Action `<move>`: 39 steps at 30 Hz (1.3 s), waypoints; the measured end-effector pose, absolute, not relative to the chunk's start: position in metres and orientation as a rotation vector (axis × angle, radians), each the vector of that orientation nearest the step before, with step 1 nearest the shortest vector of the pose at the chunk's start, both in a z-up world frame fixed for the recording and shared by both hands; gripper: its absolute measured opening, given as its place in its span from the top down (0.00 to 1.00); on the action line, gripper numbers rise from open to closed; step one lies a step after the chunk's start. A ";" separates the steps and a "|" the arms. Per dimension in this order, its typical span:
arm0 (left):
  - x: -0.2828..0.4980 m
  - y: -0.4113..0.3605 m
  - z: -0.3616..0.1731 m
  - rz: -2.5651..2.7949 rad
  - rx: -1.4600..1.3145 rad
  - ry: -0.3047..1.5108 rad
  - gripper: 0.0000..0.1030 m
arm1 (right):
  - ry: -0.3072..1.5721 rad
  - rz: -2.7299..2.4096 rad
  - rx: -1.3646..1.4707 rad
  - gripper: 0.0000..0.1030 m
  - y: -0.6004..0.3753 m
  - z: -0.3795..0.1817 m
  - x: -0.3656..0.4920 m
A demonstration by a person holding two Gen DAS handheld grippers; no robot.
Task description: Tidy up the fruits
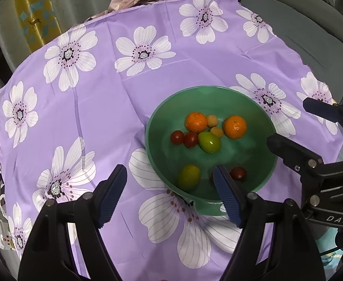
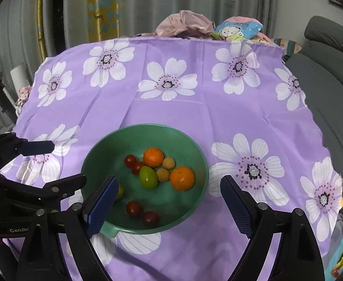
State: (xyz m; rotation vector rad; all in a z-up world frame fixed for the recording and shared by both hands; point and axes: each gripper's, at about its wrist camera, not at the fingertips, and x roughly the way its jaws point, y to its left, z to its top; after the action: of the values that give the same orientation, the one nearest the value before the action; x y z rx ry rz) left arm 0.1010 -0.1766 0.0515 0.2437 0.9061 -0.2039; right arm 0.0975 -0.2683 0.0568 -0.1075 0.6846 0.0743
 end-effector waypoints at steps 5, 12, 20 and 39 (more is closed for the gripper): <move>0.105 -0.175 0.051 -0.192 0.244 0.912 0.25 | 0.691 0.077 -0.103 0.14 -0.266 0.055 0.102; 0.106 -0.175 0.050 -0.189 0.245 0.914 0.25 | 0.695 0.078 -0.102 0.14 -0.266 0.053 0.105; 0.107 -0.173 0.049 -0.188 0.250 0.911 0.25 | 0.694 0.079 -0.100 0.14 -0.266 0.054 0.105; 0.109 -0.174 0.051 -0.192 0.259 0.906 0.25 | 0.695 0.079 -0.101 0.14 -0.266 0.055 0.105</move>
State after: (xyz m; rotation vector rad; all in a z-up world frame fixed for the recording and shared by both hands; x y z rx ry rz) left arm 0.1091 -0.1739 0.0512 0.2588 0.9059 -0.1922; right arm 0.1052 -0.2661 0.0549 -0.1014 0.6953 0.0792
